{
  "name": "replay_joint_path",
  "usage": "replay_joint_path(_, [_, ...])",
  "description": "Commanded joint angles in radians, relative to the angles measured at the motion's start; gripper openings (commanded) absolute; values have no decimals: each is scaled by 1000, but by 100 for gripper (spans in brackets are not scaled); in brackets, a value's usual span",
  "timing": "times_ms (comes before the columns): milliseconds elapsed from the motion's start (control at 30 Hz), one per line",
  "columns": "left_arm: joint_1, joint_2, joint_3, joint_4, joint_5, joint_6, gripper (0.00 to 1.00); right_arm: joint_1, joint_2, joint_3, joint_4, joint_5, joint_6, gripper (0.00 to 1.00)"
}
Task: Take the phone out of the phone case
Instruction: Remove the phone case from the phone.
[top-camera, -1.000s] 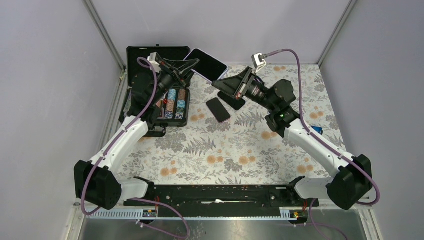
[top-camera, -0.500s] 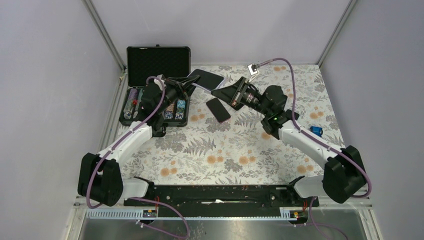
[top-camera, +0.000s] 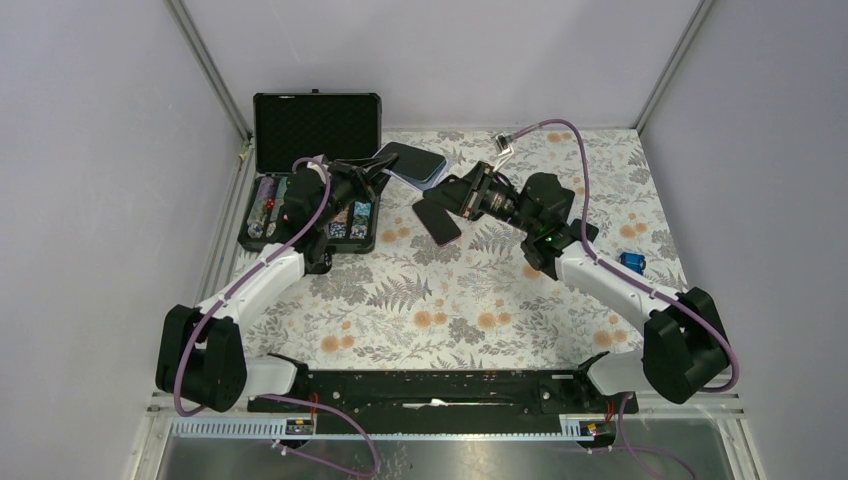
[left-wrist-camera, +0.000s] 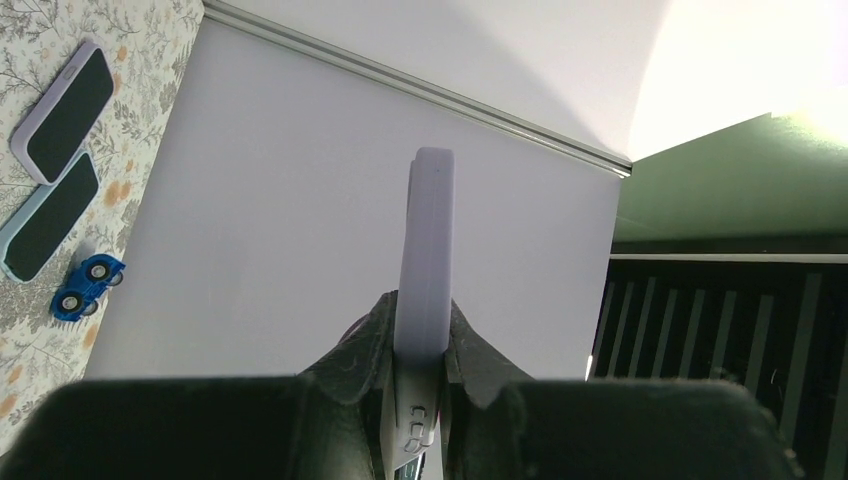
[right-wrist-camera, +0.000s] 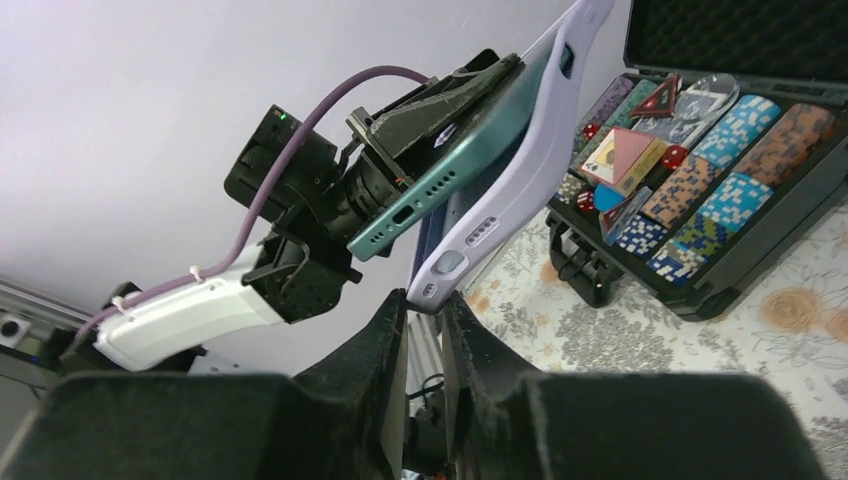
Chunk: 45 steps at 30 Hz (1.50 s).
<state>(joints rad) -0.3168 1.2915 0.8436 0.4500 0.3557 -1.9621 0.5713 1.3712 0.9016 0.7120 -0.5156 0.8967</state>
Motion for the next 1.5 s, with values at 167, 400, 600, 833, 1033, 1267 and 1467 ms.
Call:
replay_joint_path(167, [-25,-77,55,258,43,-151,0,-21,73,25,-87,3,155,30])
replay_joint_path(400, [-25,-98,13,294,40,-165,0,-47,100,6,11,15,307,38])
replay_joint_path(600, [-24,-92,18,337,36,-171,0,-65,67,-46,-10,59,318,45])
replay_joint_path(833, [-24,-91,21,323,35,-154,0,-117,-2,-104,-25,85,318,54])
replay_joint_path(1033, [-44,-126,55,236,50,-16,0,-127,-22,-99,63,52,358,56])
replay_joint_path(1267, [-49,-200,20,196,60,95,0,-131,-53,-59,-21,33,339,56])
replay_joint_path(1467, [-77,-204,24,190,52,144,0,-109,-28,-16,-48,-15,323,54])
